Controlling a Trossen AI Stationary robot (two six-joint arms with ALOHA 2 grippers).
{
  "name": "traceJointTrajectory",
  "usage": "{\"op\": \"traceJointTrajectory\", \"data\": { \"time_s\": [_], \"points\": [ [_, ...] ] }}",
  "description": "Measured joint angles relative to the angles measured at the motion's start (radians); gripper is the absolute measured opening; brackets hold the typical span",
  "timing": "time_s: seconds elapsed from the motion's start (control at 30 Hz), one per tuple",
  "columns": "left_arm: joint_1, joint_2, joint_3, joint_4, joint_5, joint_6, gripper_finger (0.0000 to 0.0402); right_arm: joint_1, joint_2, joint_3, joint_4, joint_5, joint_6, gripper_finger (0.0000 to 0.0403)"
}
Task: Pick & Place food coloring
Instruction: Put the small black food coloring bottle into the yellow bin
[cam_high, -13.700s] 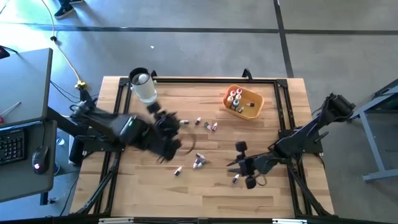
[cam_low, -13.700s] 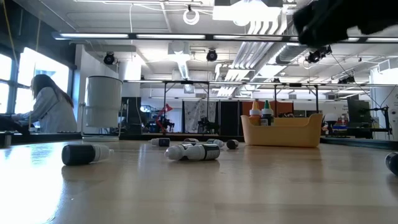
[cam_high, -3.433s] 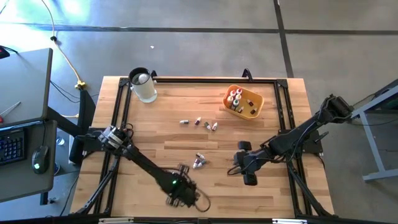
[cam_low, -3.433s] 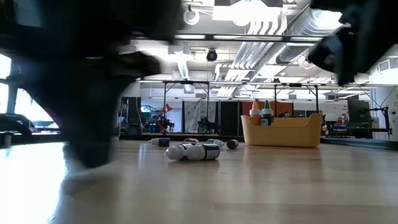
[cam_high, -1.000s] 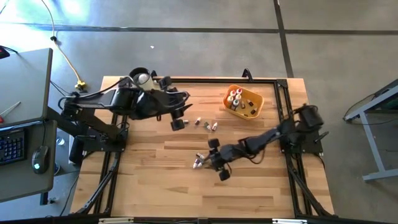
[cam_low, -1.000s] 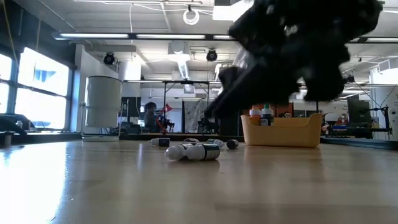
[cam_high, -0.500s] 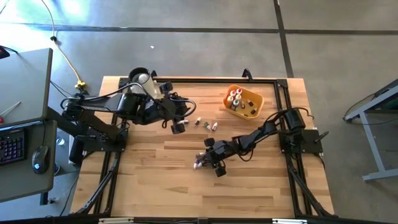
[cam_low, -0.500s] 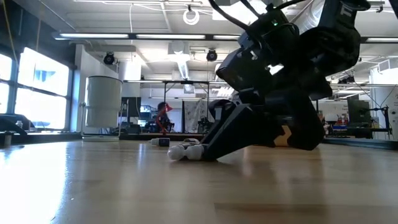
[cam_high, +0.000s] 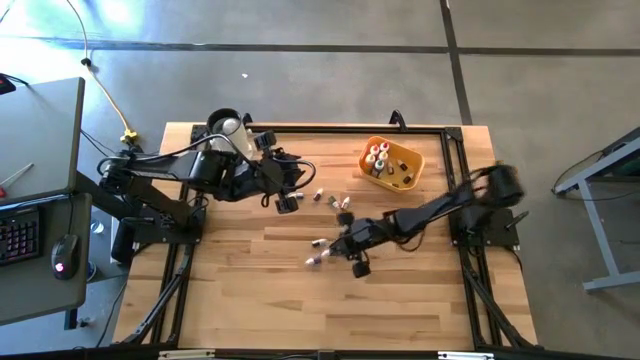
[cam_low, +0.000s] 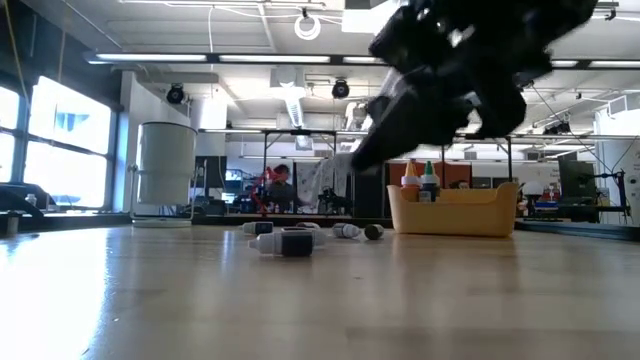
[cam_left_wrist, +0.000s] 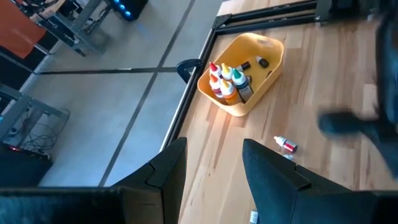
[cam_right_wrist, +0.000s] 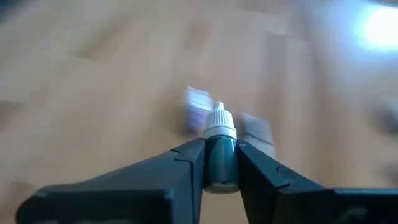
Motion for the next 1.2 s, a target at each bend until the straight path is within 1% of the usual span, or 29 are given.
{"op": "traceJointTrajectory", "data": {
  "time_s": [0.13,0.23,0.3,0.37,0.43,0.5,0.6,0.73,0.9,0.97,1.03,1.2],
  "points": [
    [0.0,0.0,0.0,-0.001,0.0,0.0,0.0152,0.019,-0.249,-0.001,-0.35,0.363,0.038,0.0095],
    [0.0,0.0,0.0,0.001,0.0,0.0,0.0152,0.022,-0.428,-0.001,-0.59,0.594,0.104,0.0092],
    [0.0,0.0,0.0,0.001,0.0,0.0,0.0152,0.009,-0.516,-0.001,-0.752,0.712,0.2,0.0081],
    [0.0,0.0,0.0,0.001,0.0,0.0,0.0152,-0.018,-0.589,-0.001,-0.899,0.779,0.303,0.0069],
    [0.0,0.0,0.0,0.001,0.0,0.0,0.0152,-0.06,-0.641,-0.001,-1.016,0.798,0.399,0.0061],
    [0.0,0.0,0.0,0.002,0.001,-0.001,0.0152,-0.108,-0.663,-0.001,-1.099,0.788,0.48,0.0062],
    [0.0,0.0,0.0,0.007,0.001,-0.004,0.0152,-0.18,-0.664,-0.002,-1.169,0.774,0.529,0.0074],
    [0.0,0.0,0.0,0.012,0.001,-0.012,0.0152,-0.261,-0.614,-0.002,-1.16,0.768,0.529,0.0088],
    [0.0,0.0,0.0,0.009,0.001,-0.03,0.0152,-0.339,-0.516,-0.002,-1.145,0.664,0.515,0.0088],
    [0.0,0.0,0.0,0.008,0.001,-0.03,0.0152,-0.361,-0.471,-0.002,-1.14,0.643,0.513,0.0088],
    [0.0,0.0,0.0,0.004,0.001,-0.03,0.0152,-0.381,-0.422,-0.002,-1.14,0.644,0.504,0.0091],
    [0.0,0.0,0.0,0.0,0.002,-0.03,0.0152,-0.436,-0.314,-0.002,-1.097,0.67,0.414,0.011]
  ]
}}
